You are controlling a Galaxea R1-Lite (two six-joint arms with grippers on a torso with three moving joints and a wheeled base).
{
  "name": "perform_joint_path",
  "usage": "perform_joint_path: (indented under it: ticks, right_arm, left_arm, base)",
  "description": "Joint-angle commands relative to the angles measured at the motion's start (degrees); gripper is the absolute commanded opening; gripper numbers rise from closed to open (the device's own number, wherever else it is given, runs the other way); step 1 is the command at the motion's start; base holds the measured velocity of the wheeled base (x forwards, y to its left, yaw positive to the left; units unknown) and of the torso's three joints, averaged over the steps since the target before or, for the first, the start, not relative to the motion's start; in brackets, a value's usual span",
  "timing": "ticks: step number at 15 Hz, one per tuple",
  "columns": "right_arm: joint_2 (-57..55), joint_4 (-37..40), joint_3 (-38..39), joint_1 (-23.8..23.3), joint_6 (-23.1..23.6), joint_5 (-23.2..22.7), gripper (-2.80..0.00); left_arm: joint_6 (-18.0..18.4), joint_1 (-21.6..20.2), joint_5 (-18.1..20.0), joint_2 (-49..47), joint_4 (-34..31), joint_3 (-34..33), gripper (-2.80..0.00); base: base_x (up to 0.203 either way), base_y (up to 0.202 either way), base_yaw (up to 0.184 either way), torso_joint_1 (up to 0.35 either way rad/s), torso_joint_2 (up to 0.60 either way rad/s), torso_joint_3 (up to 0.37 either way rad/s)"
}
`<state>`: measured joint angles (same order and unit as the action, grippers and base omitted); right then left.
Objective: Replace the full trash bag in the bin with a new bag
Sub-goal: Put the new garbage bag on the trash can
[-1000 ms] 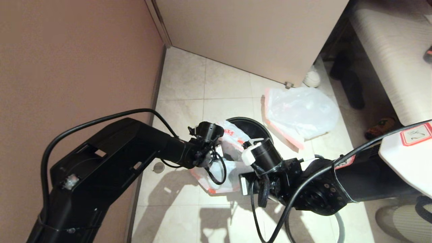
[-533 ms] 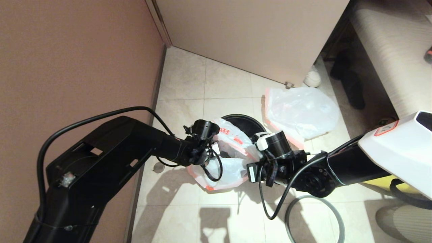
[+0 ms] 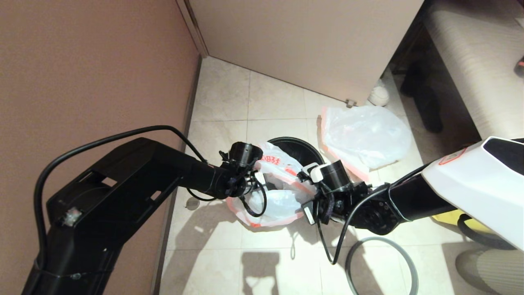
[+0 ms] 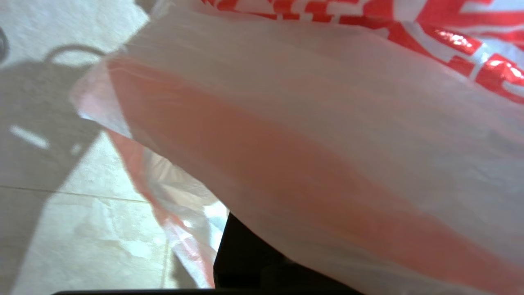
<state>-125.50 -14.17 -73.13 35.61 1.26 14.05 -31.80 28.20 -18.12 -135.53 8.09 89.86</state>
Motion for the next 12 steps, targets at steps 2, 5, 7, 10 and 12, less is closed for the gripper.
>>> perform_joint_path:
  ticks: [2,5,7,10,12]
  right_arm:
    - [-1.46,0.34,-2.33,-0.81,8.68,0.66,-2.80]
    - [-0.36,2.56,-2.58,-1.51,13.33,1.76,-2.80]
    - [0.00,2.58,-1.70,-1.51,13.24,2.40,-2.80]
    - [-0.59,2.51,-0.88,-1.75,12.81,4.23,-2.80]
    - [-3.18,1.95,-1.32,-2.68,12.74,4.20,-2.80]
  left_arm:
    - [-0.44,-0.65,1.71,0.70,0.72,-0.87,-2.80]
    - [-0.72,-1.63,2.65,0.61,2.63,-1.39,-2.80]
    - [-0.72,-1.83,2.65,0.52,2.63,-1.35,-2.80]
    - [-0.72,-1.83,2.65,0.44,2.71,-1.44,-2.80]
    - [-0.72,-1.83,2.65,0.52,2.64,-1.52,-2.80]
  base:
    - [0.000,0.000,0.000,0.000,0.00,0.000]
    - [0.000,0.000,0.000,0.000,0.00,0.000]
    - [0.000,0.000,0.000,0.000,0.00,0.000]
    - [0.000,0.000,0.000,0.000,0.00,0.000]
    - [0.000,0.000,0.000,0.000,0.00,0.000]
